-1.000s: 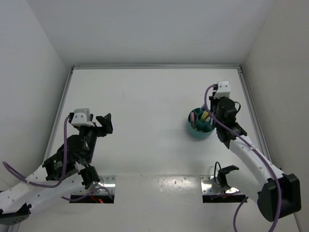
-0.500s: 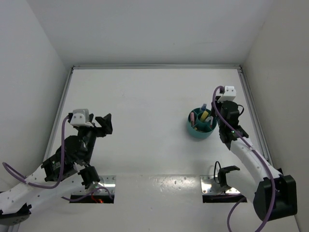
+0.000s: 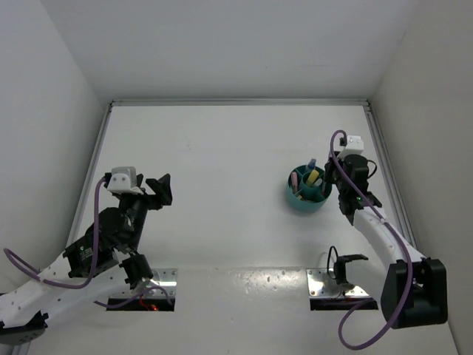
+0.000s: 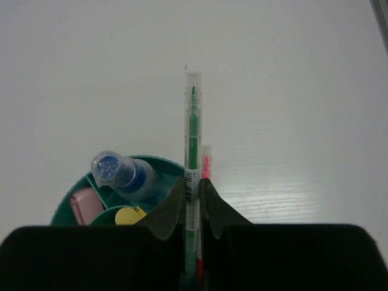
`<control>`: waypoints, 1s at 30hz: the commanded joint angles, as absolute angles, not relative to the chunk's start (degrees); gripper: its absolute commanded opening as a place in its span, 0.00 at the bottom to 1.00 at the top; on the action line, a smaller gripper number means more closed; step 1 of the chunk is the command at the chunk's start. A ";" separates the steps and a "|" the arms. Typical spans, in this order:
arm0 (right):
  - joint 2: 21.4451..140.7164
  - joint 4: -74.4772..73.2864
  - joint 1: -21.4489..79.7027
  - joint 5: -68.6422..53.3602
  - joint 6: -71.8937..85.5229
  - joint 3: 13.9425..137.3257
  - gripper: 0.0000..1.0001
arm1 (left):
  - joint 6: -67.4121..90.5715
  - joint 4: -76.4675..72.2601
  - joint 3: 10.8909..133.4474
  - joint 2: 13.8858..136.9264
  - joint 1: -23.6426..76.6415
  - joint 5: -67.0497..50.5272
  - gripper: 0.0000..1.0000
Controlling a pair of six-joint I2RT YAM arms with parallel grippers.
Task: Sort the stationery into containers
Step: Place the pen in the storage box.
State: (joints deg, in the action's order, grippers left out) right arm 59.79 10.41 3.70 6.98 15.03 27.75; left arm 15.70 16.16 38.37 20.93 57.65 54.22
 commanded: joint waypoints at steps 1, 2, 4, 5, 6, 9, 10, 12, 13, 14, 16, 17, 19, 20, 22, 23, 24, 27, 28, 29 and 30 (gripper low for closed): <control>60.03 10.99 2.90 2.56 16.17 27.60 0.00 | 15.29 14.41 38.50 20.65 56.95 54.14 0.79; 60.03 10.99 2.29 2.55 16.17 27.08 0.00 | 15.29 14.41 38.50 20.65 56.95 54.14 0.79; 60.03 10.99 1.68 1.24 16.17 26.55 0.00 | 15.29 14.41 38.50 20.65 56.95 54.14 0.79; 60.03 10.99 1.67 0.71 16.17 26.54 0.00 | 15.29 14.41 38.50 20.65 56.95 54.14 0.79; 60.03 10.99 1.15 0.70 16.17 26.54 0.00 | 15.29 14.41 38.50 20.65 56.95 54.14 0.79; 60.55 10.46 0.62 -0.52 16.17 26.54 0.05 | 15.29 14.41 38.50 20.65 56.95 54.14 0.79; 60.56 10.46 0.62 -0.53 15.65 26.54 0.05 | 15.29 14.41 38.50 20.65 56.95 54.14 0.79; 60.56 9.93 0.09 -0.53 15.64 26.54 0.06 | 15.29 14.41 38.50 20.65 56.95 54.14 0.79; 60.56 9.93 0.09 -1.05 15.64 26.54 0.06 | 15.29 14.41 38.50 20.65 56.95 54.14 0.79; 60.56 9.32 -0.43 -1.05 15.64 26.54 0.09 | 15.29 14.41 38.50 20.65 56.95 54.14 0.79; 60.56 8.71 -0.44 -2.28 15.64 26.54 0.15 | 15.29 14.41 38.50 20.13 56.95 54.14 0.79; 60.56 8.70 -0.44 -2.29 15.64 26.54 0.17 | 15.29 14.41 38.50 20.13 56.95 54.14 0.79; 59.95 8.17 -0.96 -2.99 15.64 26.54 0.22 | 15.29 14.41 38.50 20.13 56.95 54.14 0.79; 59.94 8.17 -0.97 -2.99 15.12 26.54 0.23 | 15.29 14.41 38.50 20.13 56.95 54.14 0.79; 59.42 8.17 -0.97 -3.51 15.12 26.54 0.28 | 15.29 14.41 38.50 20.13 56.95 54.14 0.79; 59.41 8.17 -1.49 -4.30 15.12 26.54 0.30 | 15.29 14.41 38.50 20.13 56.95 54.14 0.79; 59.41 8.17 -1.49 -4.31 15.12 26.54 0.33 | 15.29 14.41 38.50 20.13 56.95 54.14 0.79; 57.75 6.86 -1.49 -5.01 15.12 27.59 0.40 | 15.29 14.41 38.50 20.13 56.95 54.14 0.79; 57.22 6.86 -1.49 -5.01 14.60 27.60 0.40 | 15.29 14.41 38.50 20.13 56.95 54.14 0.79; 56.52 5.46 -1.49 -5.53 14.59 28.90 0.42 | 15.29 14.41 38.50 20.13 56.95 54.14 0.79; 55.82 4.93 -1.49 -5.54 13.81 29.44 0.43 | 15.29 14.41 38.50 20.65 56.95 54.14 0.79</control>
